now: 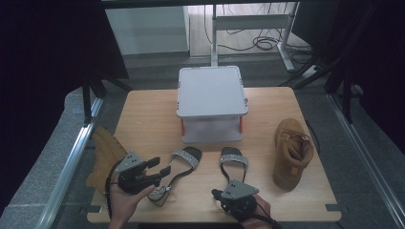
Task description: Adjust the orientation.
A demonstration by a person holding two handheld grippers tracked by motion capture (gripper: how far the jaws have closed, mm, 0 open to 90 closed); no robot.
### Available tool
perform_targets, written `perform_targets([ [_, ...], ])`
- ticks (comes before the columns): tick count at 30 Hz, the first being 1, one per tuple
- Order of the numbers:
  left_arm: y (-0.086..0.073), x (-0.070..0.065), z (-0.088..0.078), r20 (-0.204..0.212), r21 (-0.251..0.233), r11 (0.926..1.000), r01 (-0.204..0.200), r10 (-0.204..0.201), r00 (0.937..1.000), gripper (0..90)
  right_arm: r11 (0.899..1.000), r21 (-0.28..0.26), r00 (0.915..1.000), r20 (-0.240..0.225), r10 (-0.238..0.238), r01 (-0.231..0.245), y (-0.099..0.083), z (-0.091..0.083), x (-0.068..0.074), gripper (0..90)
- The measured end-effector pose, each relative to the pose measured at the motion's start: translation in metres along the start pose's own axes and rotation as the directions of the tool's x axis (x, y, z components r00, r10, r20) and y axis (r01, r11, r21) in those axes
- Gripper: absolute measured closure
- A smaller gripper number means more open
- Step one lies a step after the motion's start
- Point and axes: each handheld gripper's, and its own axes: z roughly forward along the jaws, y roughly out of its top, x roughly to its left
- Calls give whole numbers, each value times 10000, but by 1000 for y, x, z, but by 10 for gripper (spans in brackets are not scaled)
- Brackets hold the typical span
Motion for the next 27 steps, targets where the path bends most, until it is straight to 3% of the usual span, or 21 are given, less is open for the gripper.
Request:
perform_targets([
  [7,0,0,2,-6,70,10000,-10,10,10000,415,9999,133,10000,90,23,-24,-15,-6,6,898],
  [14,-2,0,8,-85,232,9997,-5,7,10000,415,9981,581,9995,-202,230,-218,-36,2,5,898],
  [27,-4,-2,13,18,412,9991,-22,21,10000,414,9965,824,9993,-313,179,-153,-43,2,6,899],
])
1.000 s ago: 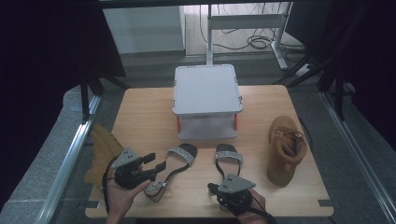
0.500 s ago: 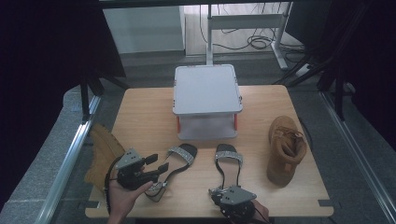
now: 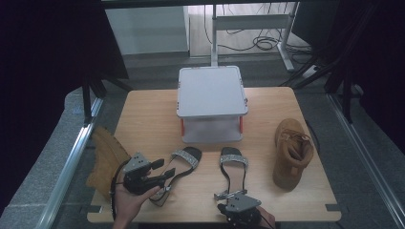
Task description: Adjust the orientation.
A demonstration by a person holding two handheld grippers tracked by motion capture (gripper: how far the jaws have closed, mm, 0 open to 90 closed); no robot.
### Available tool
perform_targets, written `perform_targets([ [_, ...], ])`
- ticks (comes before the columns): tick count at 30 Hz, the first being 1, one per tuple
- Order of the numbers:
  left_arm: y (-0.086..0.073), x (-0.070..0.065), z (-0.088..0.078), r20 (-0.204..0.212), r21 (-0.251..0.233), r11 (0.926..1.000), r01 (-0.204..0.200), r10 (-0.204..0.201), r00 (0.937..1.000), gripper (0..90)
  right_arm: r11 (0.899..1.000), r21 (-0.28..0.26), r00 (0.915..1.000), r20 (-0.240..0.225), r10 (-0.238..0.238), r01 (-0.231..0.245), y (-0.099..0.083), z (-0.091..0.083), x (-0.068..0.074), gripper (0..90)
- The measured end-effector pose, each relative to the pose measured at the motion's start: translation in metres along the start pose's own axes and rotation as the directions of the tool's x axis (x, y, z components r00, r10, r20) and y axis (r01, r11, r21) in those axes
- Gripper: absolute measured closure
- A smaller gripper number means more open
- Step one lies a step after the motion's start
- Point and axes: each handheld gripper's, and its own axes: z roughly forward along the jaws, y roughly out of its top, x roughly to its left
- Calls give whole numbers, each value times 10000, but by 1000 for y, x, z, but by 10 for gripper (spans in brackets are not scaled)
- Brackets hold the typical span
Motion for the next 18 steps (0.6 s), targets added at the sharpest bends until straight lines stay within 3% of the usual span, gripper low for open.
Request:
perform_targets([
  [3,0,1,-2,-12,-41,10000,26,-26,10000,413,9999,-11,9999,-27,126,-126,-4,-4,-2,899],
  [7,0,1,-3,-61,-54,10000,24,-24,10000,413,9998,1,9994,287,198,-198,-11,-11,-9,899],
  [9,1,1,-4,-88,-70,10000,11,-12,10000,413,9989,-100,9983,371,455,-452,-17,-15,-15,899],
  [18,0,1,-4,-118,-57,10000,20,-20,9999,414,9889,-461,9829,1121,1460,-1416,-45,-35,-47,899],
])
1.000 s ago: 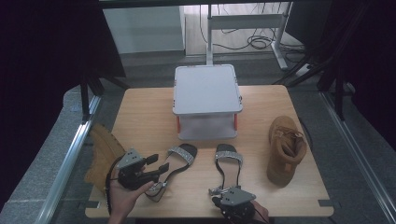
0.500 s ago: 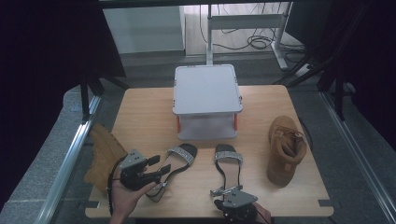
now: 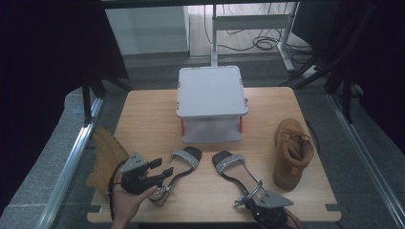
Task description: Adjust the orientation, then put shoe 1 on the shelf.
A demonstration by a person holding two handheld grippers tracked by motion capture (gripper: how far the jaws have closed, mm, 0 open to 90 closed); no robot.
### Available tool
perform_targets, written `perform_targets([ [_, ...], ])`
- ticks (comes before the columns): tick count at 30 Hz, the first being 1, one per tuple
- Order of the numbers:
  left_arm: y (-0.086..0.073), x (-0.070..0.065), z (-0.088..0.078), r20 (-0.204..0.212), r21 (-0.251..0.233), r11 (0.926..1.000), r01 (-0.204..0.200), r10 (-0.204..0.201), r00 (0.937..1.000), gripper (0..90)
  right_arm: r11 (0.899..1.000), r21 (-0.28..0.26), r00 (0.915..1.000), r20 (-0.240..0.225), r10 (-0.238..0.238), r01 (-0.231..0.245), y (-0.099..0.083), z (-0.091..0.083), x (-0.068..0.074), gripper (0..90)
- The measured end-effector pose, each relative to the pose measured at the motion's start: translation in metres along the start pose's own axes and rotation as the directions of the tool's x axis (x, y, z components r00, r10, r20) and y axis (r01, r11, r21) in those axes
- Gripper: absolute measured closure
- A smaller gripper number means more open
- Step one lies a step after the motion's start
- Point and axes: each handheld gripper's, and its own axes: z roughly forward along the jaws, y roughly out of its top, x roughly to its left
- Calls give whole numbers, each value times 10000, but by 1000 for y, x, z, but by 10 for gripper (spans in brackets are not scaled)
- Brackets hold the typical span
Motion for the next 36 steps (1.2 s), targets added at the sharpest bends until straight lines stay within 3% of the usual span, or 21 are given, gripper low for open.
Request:
perform_targets([
  [4,0,-2,1,26,5,10000,-43,43,10000,413,9994,-88,9994,77,349,-348,-4,-3,-13,899],
  [9,0,-2,1,25,48,10000,-53,53,10000,413,9995,-175,9997,9,258,-258,-5,-7,-13,899],
  [17,3,-7,-7,-181,-200,9994,-267,264,9995,416,9927,-1156,9990,230,378,-349,-6,-39,-14,897],
  [20,5,-7,-8,-339,-65,9994,-339,336,9989,413,9882,-1467,9983,310,484,-434,-1,-45,-18,840],
  [23,7,-7,-8,-364,169,9992,-363,369,9987,429,9849,-1689,9977,492,459,-370,5,-46,-20,798],
  [25,10,-6,-7,-282,454,9977,-507,520,9982,435,9793,-2002,9973,601,412,-284,18,-42,-24,716],
  [32,14,-1,-3,-586,1276,9898,-626,705,9958,414,9738,-2219,9987,-26,505,-498,57,-24,-38,599],
  [36,14,7,8,-822,2068,9773,-452,634,9946,395,9721,-2324,9992,-298,261,-323,78,-13,-38,565],
])
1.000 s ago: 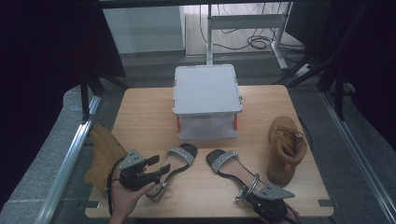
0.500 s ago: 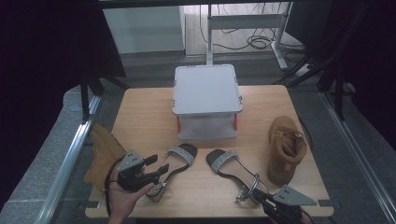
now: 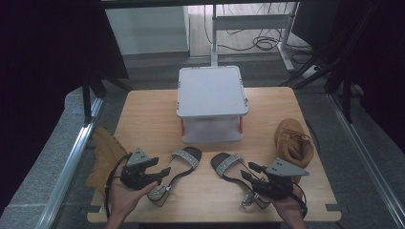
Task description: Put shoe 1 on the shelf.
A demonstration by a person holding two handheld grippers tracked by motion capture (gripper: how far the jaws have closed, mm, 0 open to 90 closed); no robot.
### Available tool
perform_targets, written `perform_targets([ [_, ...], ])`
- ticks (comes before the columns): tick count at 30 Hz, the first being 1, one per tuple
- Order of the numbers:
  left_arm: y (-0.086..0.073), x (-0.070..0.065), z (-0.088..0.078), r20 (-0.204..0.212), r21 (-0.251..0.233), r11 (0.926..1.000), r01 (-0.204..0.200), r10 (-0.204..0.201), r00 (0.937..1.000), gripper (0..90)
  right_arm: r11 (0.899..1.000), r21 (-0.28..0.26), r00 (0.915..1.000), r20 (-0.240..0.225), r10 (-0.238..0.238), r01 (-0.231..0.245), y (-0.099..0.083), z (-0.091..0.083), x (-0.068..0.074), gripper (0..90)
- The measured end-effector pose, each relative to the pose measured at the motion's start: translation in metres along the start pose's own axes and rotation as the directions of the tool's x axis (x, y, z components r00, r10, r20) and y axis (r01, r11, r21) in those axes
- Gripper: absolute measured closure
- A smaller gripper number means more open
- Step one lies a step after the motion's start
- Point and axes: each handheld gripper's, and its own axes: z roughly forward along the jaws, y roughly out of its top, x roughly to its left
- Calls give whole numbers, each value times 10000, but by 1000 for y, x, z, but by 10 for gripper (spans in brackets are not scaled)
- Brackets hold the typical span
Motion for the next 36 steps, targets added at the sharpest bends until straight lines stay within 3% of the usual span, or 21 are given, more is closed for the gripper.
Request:
perform_targets([
  [4,-1,4,20,-198,943,9954,159,-141,9997,370,9996,239,9999,-74,-138,140,1,9,2,546],
  [5,-1,4,20,-198,943,9954,159,-141,9997,358,9996,239,9999,-74,-138,140,1,9,2,546],
  [6,-1,6,28,-443,1331,9908,236,-179,9989,350,9992,383,9999,-71,-125,128,-4,9,1,543],
  [9,-1,6,39,-336,1937,9807,269,-208,9992,331,9984,567,10000,-27,50,-49,-13,7,-3,538],
  [16,1,3,66,-395,3241,9460,82,49,9992,322,9956,799,9988,118,483,-491,-24,3,-15,523],
  [17,1,3,66,-395,3241,9460,82,49,9992,323,9955,782,9986,121,519,-527,-24,2,-16,521],
  [18,0,3,71,-390,3511,9363,92,48,9992,323,9955,788,9986,152,511,-522,-24,1,-18,517],
  [22,-3,2,78,-361,4040,9148,47,109,9993,328,9939,946,9983,167,552,-565,-23,-2,-22,502],
  [25,-5,2,83,-306,4296,9030,65,73,9995,334,9911,1243,9986,254,453,-482,-22,-1,-24,490],
  [27,-5,0,83,-403,4354,9002,43,147,9991,339,9866,1601,9993,213,299,-330,-21,2,-24,476],
  [29,-4,1,83,-422,4435,8962,96,102,9991,344,9760,2174,9996,294,55,-118,-20,6,-23,460],
  [31,-4,1,84,-421,4555,8900,175,19,9991,345,9575,2885,9989,430,-202,69,-19,10,-23,424],
  [33,-3,1,85,-392,4666,8840,302,-134,9991,349,9315,3635,9968,670,-435,162,-16,14,-24,399],
  [36,-3,2,86,-421,4670,8831,441,-275,9987,366,8849,4656,9952,788,-582,149,-13,23,-28,352],
])
